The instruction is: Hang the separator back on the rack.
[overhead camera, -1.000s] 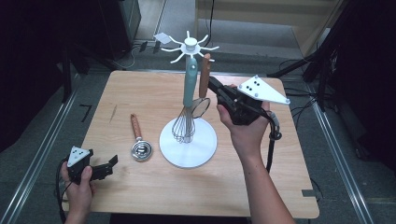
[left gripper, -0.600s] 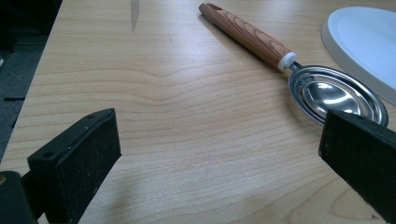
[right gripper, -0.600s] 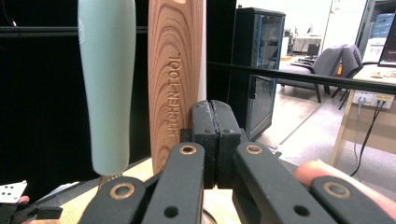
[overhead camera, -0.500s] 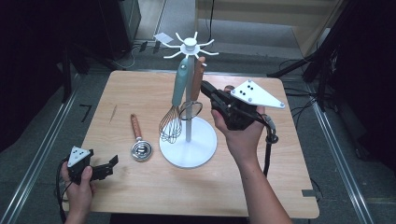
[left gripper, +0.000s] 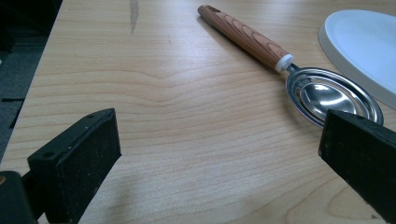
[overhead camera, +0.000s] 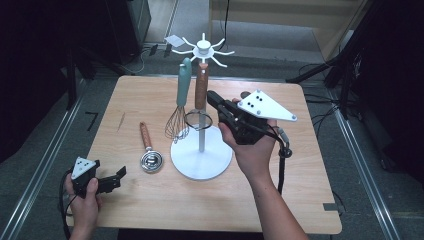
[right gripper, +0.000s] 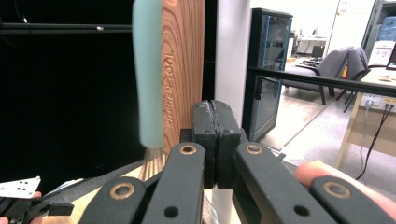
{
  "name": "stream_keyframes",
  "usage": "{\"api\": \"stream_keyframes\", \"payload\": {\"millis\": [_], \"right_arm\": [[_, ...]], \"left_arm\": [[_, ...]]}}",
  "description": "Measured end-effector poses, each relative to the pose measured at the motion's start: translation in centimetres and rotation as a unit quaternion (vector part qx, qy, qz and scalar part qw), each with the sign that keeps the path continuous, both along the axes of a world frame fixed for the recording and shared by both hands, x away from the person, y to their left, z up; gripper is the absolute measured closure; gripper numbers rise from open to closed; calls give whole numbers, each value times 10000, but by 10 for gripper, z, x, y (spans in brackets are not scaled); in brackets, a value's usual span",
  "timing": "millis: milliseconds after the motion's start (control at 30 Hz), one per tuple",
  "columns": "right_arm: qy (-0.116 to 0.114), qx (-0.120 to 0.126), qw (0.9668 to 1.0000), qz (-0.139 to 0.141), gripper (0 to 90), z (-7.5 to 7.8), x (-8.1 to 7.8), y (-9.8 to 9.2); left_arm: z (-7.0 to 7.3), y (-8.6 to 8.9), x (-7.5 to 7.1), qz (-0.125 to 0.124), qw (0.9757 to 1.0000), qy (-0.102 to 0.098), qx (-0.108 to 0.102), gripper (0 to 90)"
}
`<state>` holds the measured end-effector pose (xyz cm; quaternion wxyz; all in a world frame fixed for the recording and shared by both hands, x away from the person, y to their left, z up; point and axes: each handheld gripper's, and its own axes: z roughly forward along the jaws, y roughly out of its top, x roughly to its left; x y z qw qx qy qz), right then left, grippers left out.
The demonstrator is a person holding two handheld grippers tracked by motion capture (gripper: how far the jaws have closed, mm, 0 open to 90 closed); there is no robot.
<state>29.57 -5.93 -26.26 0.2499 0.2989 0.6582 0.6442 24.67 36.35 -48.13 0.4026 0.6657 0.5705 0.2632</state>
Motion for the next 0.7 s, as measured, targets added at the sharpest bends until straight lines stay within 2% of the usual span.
{"api": "stream_keyframes", "payload": {"millis": [167,267,400,433,500,600,700], "right_arm": [[-71,-42,10000,11,900,0,-1,3],[-81,-28,10000,-18,900,-1,-2,0],[-68,-40,9999,-91,900,-5,-1,-6],[-1,-43,9999,-116,900,-7,-2,-7],[12,-42,9999,-157,900,-11,-2,-12],[85,-59,9996,-245,900,-18,-1,-20],[159,-88,9992,-343,894,-29,-1,-30]], "left_arm": [[1,0,-1,36,10000,-2,5,0],[2,-1,-1,68,9999,35,90,0],[3,-3,-1,16,9999,4,164,0],[4,-4,-1,18,9998,1,189,0],[5,-6,-1,131,9998,42,168,67],[6,-11,-1,97,9998,65,156,208],[6,-16,0,43,9998,67,159,409]]}}
